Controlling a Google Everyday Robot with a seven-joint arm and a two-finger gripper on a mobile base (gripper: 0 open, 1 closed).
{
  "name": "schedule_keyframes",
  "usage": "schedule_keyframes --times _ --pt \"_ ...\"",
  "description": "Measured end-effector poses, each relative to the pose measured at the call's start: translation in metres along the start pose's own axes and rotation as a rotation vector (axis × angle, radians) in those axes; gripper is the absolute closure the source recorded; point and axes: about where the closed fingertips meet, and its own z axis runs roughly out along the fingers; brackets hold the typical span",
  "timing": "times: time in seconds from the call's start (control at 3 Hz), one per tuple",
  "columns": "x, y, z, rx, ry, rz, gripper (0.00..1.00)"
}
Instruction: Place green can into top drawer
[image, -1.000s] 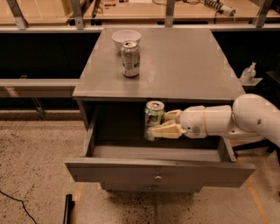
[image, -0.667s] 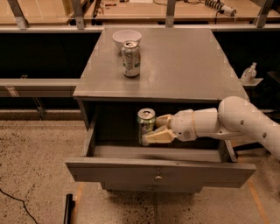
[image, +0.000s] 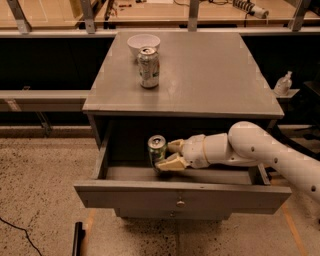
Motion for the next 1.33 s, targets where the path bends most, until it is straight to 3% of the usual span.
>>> schedule_keyframes --times 0.67,1.0,1.33 --pt "0.029 -0.009 0.019 0.080 0.048 0.006 0.36" --pt "0.028 -0.021 0.003 0.078 0.042 0.045 0.12" --pt "0.018 -0.026 -0.031 0.072 0.036 0.094 0.13"
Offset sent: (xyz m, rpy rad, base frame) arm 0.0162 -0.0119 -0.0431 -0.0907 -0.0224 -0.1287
